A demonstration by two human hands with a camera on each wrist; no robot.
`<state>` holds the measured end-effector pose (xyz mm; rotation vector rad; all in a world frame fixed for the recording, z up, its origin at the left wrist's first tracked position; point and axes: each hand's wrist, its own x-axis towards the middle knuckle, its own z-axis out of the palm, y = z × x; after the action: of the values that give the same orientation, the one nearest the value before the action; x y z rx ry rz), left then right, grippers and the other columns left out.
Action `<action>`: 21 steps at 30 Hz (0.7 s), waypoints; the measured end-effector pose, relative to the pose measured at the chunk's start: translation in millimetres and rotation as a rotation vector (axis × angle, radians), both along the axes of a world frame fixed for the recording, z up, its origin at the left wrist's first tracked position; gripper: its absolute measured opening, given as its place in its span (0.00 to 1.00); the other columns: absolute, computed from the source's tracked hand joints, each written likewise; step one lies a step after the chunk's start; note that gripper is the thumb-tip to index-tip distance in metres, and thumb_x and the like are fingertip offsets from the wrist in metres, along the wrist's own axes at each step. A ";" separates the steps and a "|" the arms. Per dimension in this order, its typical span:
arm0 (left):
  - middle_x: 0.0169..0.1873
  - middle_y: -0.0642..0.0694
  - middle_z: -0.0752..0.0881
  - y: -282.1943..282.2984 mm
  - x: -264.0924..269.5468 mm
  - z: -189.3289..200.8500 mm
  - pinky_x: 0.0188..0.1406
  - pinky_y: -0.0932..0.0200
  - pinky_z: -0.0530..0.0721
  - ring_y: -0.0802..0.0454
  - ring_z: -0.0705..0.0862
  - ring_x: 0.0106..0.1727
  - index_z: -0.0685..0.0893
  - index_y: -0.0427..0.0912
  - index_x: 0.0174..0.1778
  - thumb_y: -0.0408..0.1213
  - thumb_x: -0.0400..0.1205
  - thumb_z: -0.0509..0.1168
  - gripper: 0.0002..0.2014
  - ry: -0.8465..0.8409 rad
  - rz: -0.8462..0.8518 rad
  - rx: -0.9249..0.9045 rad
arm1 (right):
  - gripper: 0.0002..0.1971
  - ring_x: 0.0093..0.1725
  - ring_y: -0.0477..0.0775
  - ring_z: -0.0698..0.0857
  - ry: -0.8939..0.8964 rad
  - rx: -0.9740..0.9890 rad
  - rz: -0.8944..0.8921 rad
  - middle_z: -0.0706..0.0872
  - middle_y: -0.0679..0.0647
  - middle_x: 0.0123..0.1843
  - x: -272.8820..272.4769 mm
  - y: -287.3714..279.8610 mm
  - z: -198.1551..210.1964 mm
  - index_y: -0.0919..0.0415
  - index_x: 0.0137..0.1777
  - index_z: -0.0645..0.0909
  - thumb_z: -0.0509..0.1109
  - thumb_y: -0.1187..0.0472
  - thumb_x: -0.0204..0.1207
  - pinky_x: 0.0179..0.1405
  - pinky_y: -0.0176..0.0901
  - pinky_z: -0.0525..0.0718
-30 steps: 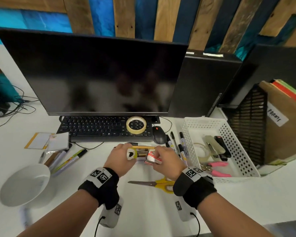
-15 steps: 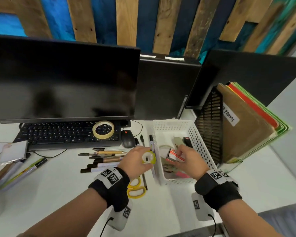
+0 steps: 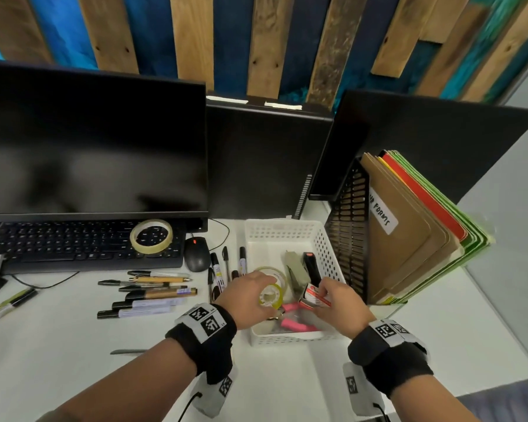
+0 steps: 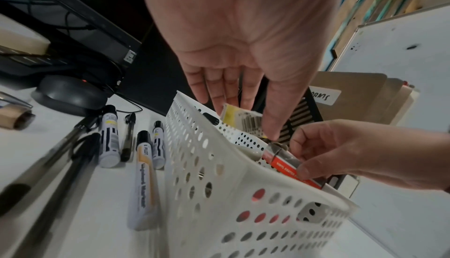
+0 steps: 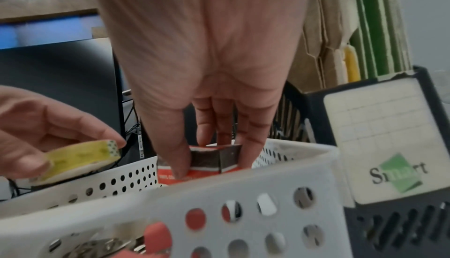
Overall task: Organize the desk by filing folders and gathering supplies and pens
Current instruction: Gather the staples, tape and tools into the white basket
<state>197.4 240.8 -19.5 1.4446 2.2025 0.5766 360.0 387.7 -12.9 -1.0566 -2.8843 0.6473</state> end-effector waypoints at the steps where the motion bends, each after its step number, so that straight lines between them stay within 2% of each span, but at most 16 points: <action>1: 0.72 0.51 0.73 3.5 -1.0 0.6 0.71 0.59 0.70 0.51 0.73 0.72 0.69 0.50 0.75 0.48 0.75 0.70 0.32 0.011 0.002 -0.016 | 0.13 0.42 0.51 0.77 0.000 0.004 0.002 0.80 0.51 0.42 -0.4 2.5 -0.2 0.55 0.39 0.70 0.74 0.57 0.69 0.29 0.33 0.68; 3: 0.70 0.48 0.75 13.0 -5.4 1.5 0.67 0.58 0.73 0.48 0.76 0.69 0.70 0.48 0.73 0.45 0.75 0.70 0.30 0.029 0.015 -0.046 | 0.12 0.43 0.53 0.79 0.003 0.003 0.016 0.80 0.52 0.42 -2.0 7.3 -0.6 0.56 0.40 0.71 0.73 0.58 0.69 0.34 0.39 0.70; 5: 0.66 0.46 0.78 22.0 -12.5 2.5 0.59 0.58 0.75 0.46 0.79 0.64 0.71 0.47 0.69 0.43 0.75 0.69 0.26 0.035 0.032 -0.068 | 0.11 0.44 0.53 0.79 0.000 0.004 0.044 0.80 0.52 0.43 -4.1 10.2 -0.7 0.56 0.41 0.71 0.72 0.58 0.70 0.36 0.39 0.69; 7: 0.64 0.47 0.78 30.3 -19.9 3.0 0.56 0.59 0.74 0.46 0.79 0.61 0.73 0.46 0.65 0.42 0.75 0.68 0.22 0.064 0.030 -0.100 | 0.10 0.46 0.54 0.80 -0.006 -0.001 0.068 0.82 0.54 0.44 -6.1 12.0 -1.0 0.55 0.41 0.70 0.71 0.58 0.71 0.38 0.40 0.73; 11: 0.63 0.49 0.79 47.2 -28.0 1.4 0.68 0.55 0.67 0.48 0.78 0.63 0.79 0.46 0.58 0.46 0.77 0.66 0.15 0.239 -0.079 -0.201 | 0.09 0.48 0.55 0.81 -0.014 -0.024 0.091 0.84 0.55 0.47 -9.8 13.9 1.0 0.54 0.42 0.70 0.70 0.58 0.71 0.44 0.43 0.77; 15: 0.62 0.48 0.81 67.1 -28.4 -3.5 0.69 0.51 0.66 0.47 0.79 0.63 0.82 0.48 0.59 0.50 0.78 0.64 0.16 0.404 -0.188 -0.335 | 0.10 0.51 0.55 0.80 -0.027 -0.019 0.125 0.83 0.54 0.50 -12.7 16.7 4.4 0.54 0.44 0.70 0.70 0.57 0.72 0.50 0.44 0.78; 18: 0.61 0.47 0.83 77.7 -27.3 -10.6 0.68 0.50 0.67 0.46 0.79 0.64 0.82 0.49 0.61 0.51 0.79 0.63 0.17 0.480 -0.227 -0.420 | 0.10 0.51 0.54 0.80 -0.029 -0.028 0.124 0.83 0.55 0.51 -14.6 20.7 5.7 0.54 0.44 0.70 0.71 0.57 0.72 0.49 0.43 0.78; 21: 0.60 0.47 0.84 82.3 -28.3 -18.7 0.73 0.49 0.63 0.46 0.77 0.66 0.83 0.48 0.61 0.49 0.81 0.60 0.17 0.520 -0.244 -0.492 | 0.11 0.52 0.54 0.79 -0.039 -0.015 0.132 0.83 0.55 0.52 -18.0 25.0 7.0 0.53 0.44 0.69 0.71 0.57 0.72 0.45 0.39 0.74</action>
<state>169.1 323.1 -38.2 1.6652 2.2492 -0.4485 342.0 412.7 -5.9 -0.8958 -3.0077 0.6607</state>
